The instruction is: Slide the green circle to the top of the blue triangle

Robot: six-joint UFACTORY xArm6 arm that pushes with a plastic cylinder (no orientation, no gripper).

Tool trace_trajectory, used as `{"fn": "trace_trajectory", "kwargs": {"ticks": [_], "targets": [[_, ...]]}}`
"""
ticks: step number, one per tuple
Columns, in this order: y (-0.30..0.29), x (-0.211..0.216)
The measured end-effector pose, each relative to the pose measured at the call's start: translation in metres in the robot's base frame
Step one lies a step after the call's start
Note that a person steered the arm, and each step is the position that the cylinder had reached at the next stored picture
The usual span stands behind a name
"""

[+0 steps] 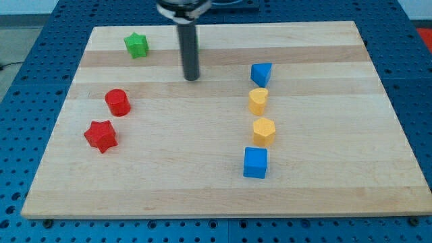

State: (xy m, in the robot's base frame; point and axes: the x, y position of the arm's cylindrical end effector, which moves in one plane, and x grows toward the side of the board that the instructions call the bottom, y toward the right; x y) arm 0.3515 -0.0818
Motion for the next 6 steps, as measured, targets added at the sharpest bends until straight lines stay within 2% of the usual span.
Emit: {"fn": "trace_trajectory", "kwargs": {"ticks": [1, 2, 4, 5, 6], "targets": [[-0.007, -0.015], [-0.039, -0.039], [-0.027, -0.104], [-0.006, -0.103], [0.024, -0.082]]}}
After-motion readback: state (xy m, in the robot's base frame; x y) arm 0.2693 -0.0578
